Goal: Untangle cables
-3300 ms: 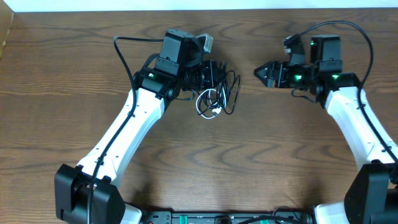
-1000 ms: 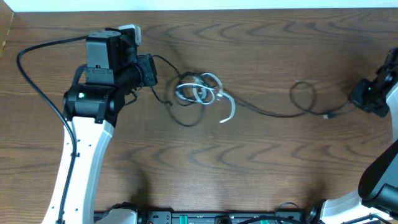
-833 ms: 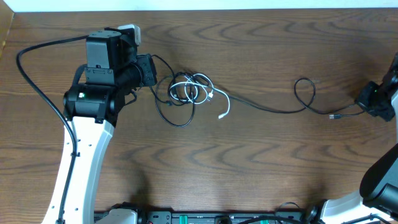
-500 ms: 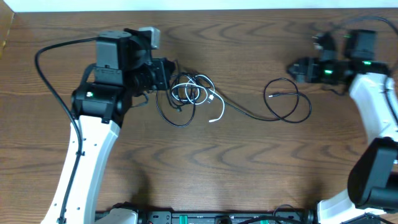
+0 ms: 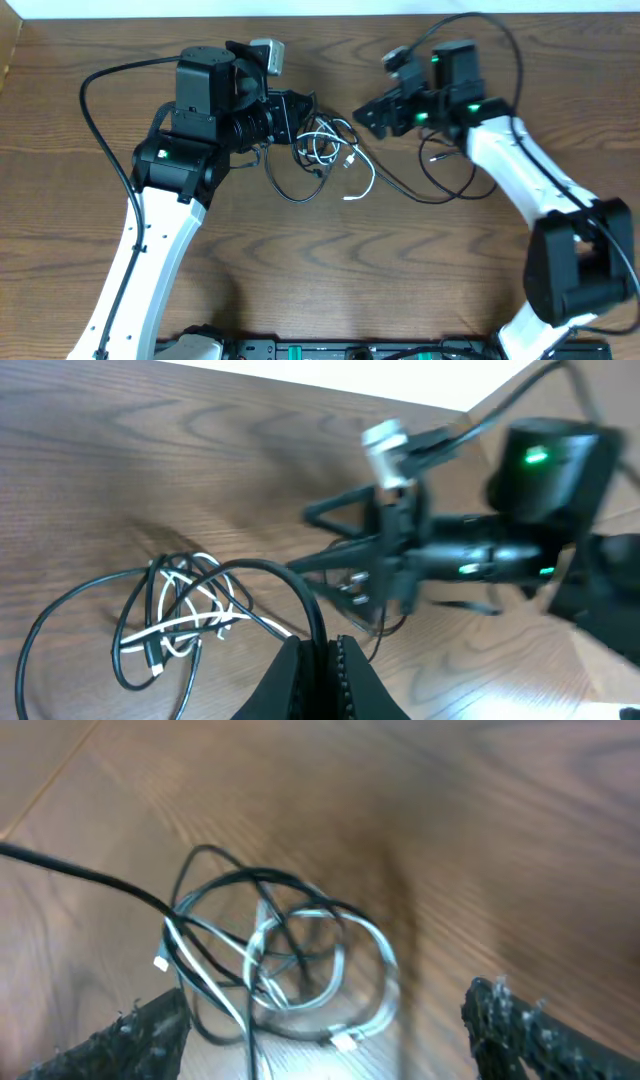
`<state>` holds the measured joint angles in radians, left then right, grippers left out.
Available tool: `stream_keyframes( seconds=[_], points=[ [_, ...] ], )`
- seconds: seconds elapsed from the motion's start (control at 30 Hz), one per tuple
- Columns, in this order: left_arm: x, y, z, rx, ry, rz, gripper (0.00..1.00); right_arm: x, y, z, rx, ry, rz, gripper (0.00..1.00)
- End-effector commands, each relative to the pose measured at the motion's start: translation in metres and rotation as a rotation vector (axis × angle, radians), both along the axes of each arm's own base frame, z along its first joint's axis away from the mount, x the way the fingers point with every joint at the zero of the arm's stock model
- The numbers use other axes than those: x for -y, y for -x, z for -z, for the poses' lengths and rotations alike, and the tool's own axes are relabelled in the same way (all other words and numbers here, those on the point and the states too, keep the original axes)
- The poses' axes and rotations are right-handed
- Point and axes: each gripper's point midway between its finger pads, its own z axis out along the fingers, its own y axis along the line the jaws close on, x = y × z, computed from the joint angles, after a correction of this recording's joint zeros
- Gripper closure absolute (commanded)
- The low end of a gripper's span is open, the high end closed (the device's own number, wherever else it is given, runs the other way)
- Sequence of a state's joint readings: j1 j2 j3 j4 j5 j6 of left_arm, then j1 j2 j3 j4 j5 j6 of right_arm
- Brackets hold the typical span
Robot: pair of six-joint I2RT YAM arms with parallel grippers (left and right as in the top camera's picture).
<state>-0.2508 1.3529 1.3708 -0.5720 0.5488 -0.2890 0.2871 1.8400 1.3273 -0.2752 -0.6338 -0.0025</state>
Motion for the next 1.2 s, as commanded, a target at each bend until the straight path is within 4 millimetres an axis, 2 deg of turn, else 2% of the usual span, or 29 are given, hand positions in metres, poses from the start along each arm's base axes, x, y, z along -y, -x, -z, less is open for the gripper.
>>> stream_keyframes(
  seconds=[0.0, 0.13, 0.23, 0.27, 0.37, 0.4, 0.5, 0.57, 0.73, 0.77, 0.87, 0.97, 1.0, 1.07, 1.1, 1.13, 1.17],
  points=[
    [0.005, 0.0, -0.012, 0.009, 0.039, 0.011, 0.93, -0.032, 0.003, 0.014, -0.048, -0.047, -0.036, 0.19],
    [0.005, 0.0, -0.011, 0.006, 0.039, 0.011, 0.93, -0.053, -0.001, 0.035, -0.107, -0.092, -0.012, 0.29],
    [0.005, 0.001, -0.01, 0.001, 0.037, 0.011, 0.93, -0.061, -0.002, 0.052, -0.168, -0.106, 0.024, 0.43],
    [0.005, 0.001, -0.01, 0.001, 0.037, 0.011, 0.93, -0.059, -0.004, 0.059, -0.19, -0.091, 0.058, 0.51],
    [0.005, 0.0, -0.01, 0.001, 0.036, 0.01, 0.92, -0.047, -0.009, 0.071, -0.215, -0.032, 0.149, 0.7],
    [0.003, -0.001, -0.009, 0.003, 0.028, -0.001, 0.93, -0.034, -0.013, 0.081, -0.245, 0.01, 0.224, 0.82],
    [-0.003, -0.006, -0.007, 0.014, -0.001, -0.035, 0.92, -0.009, -0.015, 0.09, -0.286, 0.069, 0.307, 0.99],
    [-0.01, -0.01, -0.005, 0.022, -0.03, -0.076, 0.93, 0.011, -0.016, 0.093, -0.306, 0.108, 0.361, 0.99],
    [-0.037, -0.023, 0.004, 0.037, -0.146, -0.215, 0.93, 0.103, -0.012, 0.084, -0.341, 0.296, 0.605, 0.99],
    [-0.042, -0.024, 0.006, 0.042, -0.17, -0.231, 0.92, 0.115, -0.01, 0.081, -0.339, 0.324, 0.632, 0.99],
    [-0.06, -0.027, 0.014, 0.036, -0.248, -0.299, 0.92, 0.168, 0.001, 0.073, -0.345, 0.456, 0.742, 0.99],
    [-0.086, -0.028, 0.026, -0.017, -0.285, -0.365, 0.93, 0.213, 0.017, 0.075, -0.392, 0.562, 0.826, 0.99],
    [-0.097, -0.028, 0.032, -0.049, -0.295, -0.388, 0.92, 0.222, 0.021, 0.077, -0.412, 0.577, 0.827, 0.99],
    [-0.109, -0.028, 0.042, -0.091, -0.309, -0.413, 0.93, 0.223, 0.023, 0.078, -0.428, 0.563, 0.809, 0.99],
    [-0.113, -0.027, 0.046, -0.109, -0.314, -0.42, 0.93, 0.216, 0.023, 0.078, -0.427, 0.539, 0.756, 0.99],
    [-0.117, -0.027, 0.054, -0.138, -0.325, -0.422, 0.93, 0.198, 0.022, 0.077, -0.419, 0.48, 0.646, 0.99],
    [-0.116, -0.027, 0.057, -0.147, -0.328, -0.417, 0.93, 0.191, 0.021, 0.076, -0.417, 0.459, 0.615, 0.99]
  ],
)
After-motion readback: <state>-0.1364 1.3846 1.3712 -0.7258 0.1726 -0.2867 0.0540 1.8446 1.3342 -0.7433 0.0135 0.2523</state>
